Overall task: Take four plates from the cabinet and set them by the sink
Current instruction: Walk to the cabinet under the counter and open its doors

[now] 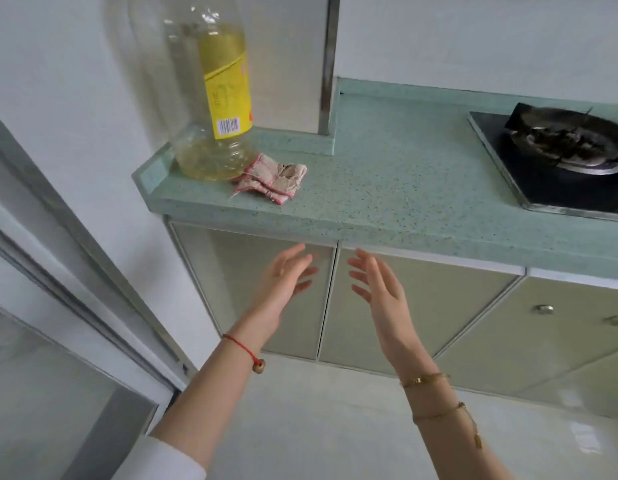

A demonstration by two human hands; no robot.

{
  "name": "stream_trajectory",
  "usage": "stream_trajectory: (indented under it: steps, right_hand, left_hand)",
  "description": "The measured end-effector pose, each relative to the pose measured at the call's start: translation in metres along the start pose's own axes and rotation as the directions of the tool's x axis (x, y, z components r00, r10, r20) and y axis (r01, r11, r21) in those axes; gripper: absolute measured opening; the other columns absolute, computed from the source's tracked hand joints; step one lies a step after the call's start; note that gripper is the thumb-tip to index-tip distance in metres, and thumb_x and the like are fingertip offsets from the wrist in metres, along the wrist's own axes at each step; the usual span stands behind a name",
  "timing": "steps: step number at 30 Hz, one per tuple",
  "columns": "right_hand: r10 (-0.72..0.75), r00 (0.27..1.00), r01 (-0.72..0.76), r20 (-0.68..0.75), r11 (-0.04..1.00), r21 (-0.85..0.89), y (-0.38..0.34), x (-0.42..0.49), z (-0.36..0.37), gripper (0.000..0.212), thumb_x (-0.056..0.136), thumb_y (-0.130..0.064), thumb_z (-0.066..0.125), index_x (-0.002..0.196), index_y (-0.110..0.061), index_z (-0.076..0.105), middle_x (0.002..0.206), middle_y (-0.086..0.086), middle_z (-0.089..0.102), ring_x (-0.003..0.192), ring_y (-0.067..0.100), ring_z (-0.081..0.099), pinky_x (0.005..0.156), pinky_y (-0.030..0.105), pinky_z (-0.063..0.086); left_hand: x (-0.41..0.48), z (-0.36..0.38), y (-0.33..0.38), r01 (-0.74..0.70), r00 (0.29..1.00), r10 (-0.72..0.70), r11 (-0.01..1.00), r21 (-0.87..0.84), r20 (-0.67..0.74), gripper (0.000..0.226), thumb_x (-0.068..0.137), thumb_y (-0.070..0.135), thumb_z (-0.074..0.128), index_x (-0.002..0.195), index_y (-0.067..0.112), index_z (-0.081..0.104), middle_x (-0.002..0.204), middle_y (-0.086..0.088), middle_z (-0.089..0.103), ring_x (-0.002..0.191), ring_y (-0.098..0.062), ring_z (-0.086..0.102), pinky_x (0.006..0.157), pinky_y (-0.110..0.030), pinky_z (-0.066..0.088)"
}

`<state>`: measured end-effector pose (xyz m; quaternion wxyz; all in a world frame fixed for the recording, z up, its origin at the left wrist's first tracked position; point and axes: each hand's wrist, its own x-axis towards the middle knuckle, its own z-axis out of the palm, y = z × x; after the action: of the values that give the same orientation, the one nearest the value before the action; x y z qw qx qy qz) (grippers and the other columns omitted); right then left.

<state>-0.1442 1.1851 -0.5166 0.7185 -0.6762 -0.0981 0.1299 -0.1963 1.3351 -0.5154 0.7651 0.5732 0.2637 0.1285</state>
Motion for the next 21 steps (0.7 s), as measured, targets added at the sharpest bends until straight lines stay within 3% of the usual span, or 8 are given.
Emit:
stream_trajectory:
  steps: [5, 11, 14, 21]
  right_hand:
    - [-0.150, 0.987, 0.151, 0.053, 0.988, -0.012, 0.068, 0.039, -0.003, 0.032, 0.103, -0.027, 0.038, 0.125, -0.018, 0.060, 0.116, -0.006, 0.068, 0.107, 0.010, 0.063, 0.096, 0.031, 0.049]
    - [-0.323, 0.941, 0.328, 0.099, 0.944, -0.039, 0.107, 0.067, 0.004, 0.036, 0.098, -0.038, 0.043, 0.126, -0.024, 0.060, 0.122, -0.011, 0.066, 0.118, 0.011, 0.060, 0.107, 0.040, 0.045]
    - [-0.350, 0.931, 0.356, 0.106, 0.934, -0.039, 0.111, 0.068, 0.008, 0.042, 0.096, -0.041, 0.043, 0.131, -0.022, 0.057, 0.129, -0.009, 0.063, 0.123, 0.011, 0.057, 0.110, 0.044, 0.042]
    - [-0.412, 0.904, 0.424, 0.116, 0.899, -0.111, 0.108, 0.062, 0.015, 0.034, 0.100, -0.037, 0.044, 0.130, -0.025, 0.053, 0.130, -0.009, 0.059, 0.121, 0.005, 0.054, 0.109, 0.039, 0.043]
  left_hand:
    - [0.053, 0.001, -0.042, -0.210, 0.978, 0.209, 0.976, 0.049, 0.027, 0.045, 0.092, 0.018, 0.067, 0.135, 0.018, 0.053, 0.121, -0.001, 0.071, 0.111, -0.019, 0.067, 0.101, -0.036, 0.052]
    - [0.086, -0.005, -0.064, -0.367, 0.929, 0.369, 0.928, -0.069, 0.021, 0.044, 0.095, 0.003, 0.061, 0.137, 0.006, 0.052, 0.127, -0.003, 0.071, 0.099, -0.012, 0.068, 0.084, -0.026, 0.053]
    - [0.087, -0.005, -0.067, -0.388, 0.918, 0.394, 0.915, -0.109, 0.037, 0.042, 0.095, -0.001, 0.057, 0.137, 0.003, 0.053, 0.131, -0.006, 0.069, 0.098, -0.010, 0.067, 0.081, -0.024, 0.051]
    - [0.065, -0.015, -0.070, -0.369, 0.914, 0.392, 0.910, -0.187, 0.101, 0.050, 0.094, -0.013, 0.050, 0.141, 0.003, 0.043, 0.132, -0.010, 0.065, 0.122, -0.019, 0.058, 0.092, -0.027, 0.050]
